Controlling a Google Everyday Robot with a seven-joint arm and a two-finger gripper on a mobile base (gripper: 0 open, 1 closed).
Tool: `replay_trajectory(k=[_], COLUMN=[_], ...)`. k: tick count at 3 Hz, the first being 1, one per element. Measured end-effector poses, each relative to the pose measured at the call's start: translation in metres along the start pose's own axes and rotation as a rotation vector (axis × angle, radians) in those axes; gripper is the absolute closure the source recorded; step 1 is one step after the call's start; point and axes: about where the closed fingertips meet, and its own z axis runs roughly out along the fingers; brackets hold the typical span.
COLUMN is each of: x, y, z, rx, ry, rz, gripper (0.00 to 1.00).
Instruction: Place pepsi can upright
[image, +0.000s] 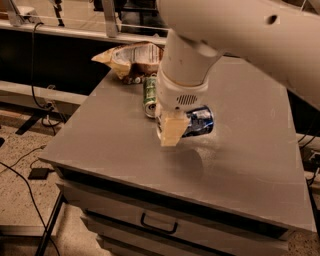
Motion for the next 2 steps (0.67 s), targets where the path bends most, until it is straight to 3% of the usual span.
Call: replay_trajectory(k=[1, 2], x=[-0.0012, -0.0013], y=[-0.0089, -0.0089], z=[-0.0499, -0.0501], rx=[0.048, 0.048], ry=[0.014, 0.013], rz=[0.029, 0.029], gripper=[1.00, 1.00])
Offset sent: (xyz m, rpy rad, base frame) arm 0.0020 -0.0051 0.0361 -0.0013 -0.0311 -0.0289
